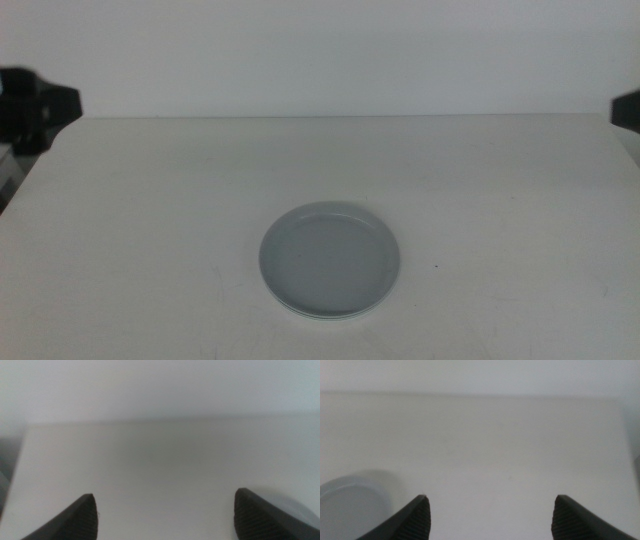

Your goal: Stack the three bowls on top of each other.

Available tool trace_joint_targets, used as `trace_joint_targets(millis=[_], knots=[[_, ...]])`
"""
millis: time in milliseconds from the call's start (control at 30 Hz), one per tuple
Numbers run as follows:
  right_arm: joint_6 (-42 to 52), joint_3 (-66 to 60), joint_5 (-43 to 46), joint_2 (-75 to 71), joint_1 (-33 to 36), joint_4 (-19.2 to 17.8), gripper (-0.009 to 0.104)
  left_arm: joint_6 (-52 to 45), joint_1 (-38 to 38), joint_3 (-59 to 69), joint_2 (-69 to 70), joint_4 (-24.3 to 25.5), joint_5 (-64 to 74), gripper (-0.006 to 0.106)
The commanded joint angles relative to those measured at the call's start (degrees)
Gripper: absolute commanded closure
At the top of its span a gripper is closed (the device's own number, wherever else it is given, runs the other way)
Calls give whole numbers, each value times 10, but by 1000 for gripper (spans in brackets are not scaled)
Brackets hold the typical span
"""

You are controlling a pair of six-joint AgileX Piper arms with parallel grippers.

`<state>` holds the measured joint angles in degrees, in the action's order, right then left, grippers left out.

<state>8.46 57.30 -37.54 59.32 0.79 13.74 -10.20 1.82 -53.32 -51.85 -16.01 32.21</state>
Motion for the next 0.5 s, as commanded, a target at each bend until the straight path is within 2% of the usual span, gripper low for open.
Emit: trace_joint_targets(millis=[0, 100, 467], knots=[[24, -38, 111, -46, -4, -11, 34, -4, -1, 39, 36, -12, -124, -5], [30, -72, 160, -74, -4, -21, 34, -16, -1, 67, 46, -11, -169, -5], [26, -73, 161, -71, -4, -25, 34, -13, -1, 67, 42, -12, -163, -5]])
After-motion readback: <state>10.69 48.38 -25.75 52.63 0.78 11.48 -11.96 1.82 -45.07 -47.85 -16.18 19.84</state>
